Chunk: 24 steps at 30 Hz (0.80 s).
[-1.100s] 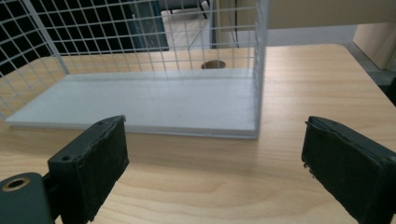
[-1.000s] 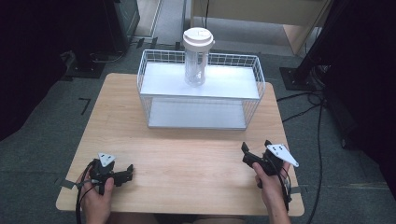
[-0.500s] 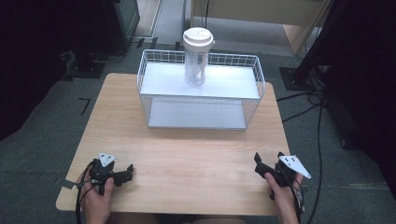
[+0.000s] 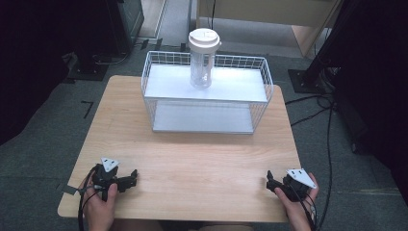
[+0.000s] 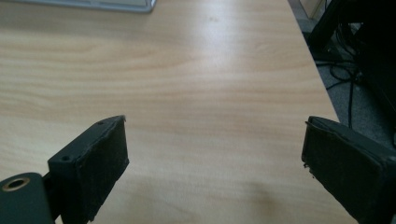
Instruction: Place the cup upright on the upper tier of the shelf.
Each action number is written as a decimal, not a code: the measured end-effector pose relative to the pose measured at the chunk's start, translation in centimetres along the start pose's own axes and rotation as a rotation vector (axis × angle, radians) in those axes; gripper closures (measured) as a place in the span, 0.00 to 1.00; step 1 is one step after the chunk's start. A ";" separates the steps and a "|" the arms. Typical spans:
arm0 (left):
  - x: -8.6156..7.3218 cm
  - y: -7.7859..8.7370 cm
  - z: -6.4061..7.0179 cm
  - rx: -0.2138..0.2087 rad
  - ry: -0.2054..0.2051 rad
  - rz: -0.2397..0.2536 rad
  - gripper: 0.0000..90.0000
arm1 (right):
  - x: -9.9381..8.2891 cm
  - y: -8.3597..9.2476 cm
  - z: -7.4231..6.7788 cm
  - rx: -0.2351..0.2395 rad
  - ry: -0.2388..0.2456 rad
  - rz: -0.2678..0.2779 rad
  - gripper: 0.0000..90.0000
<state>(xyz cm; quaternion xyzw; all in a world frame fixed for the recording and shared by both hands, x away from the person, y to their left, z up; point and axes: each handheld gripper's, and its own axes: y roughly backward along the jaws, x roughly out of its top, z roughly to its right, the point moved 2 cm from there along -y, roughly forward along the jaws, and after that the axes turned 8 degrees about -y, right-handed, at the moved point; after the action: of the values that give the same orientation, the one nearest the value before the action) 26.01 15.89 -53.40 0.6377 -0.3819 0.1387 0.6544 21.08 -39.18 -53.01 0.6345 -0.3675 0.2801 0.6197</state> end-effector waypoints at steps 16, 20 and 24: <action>0.0 0.0 0.0 0.000 -0.003 -0.001 0.00 | -1.3 0.2 1.3 0.074 0.001 -0.154 0.07; 0.0 0.0 0.0 0.001 -0.002 0.000 0.00 | -1.2 0.2 1.1 0.067 -0.005 -0.155 0.07; 0.0 0.0 0.0 0.001 -0.002 0.001 0.00 | -1.2 0.0 0.9 0.081 0.006 -0.156 0.07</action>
<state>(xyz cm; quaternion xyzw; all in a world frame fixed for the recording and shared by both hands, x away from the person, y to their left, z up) 26.02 15.90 -53.41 0.6380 -0.3827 0.1387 0.6537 20.29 -39.92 -53.99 0.6849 -0.3034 0.2477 0.6144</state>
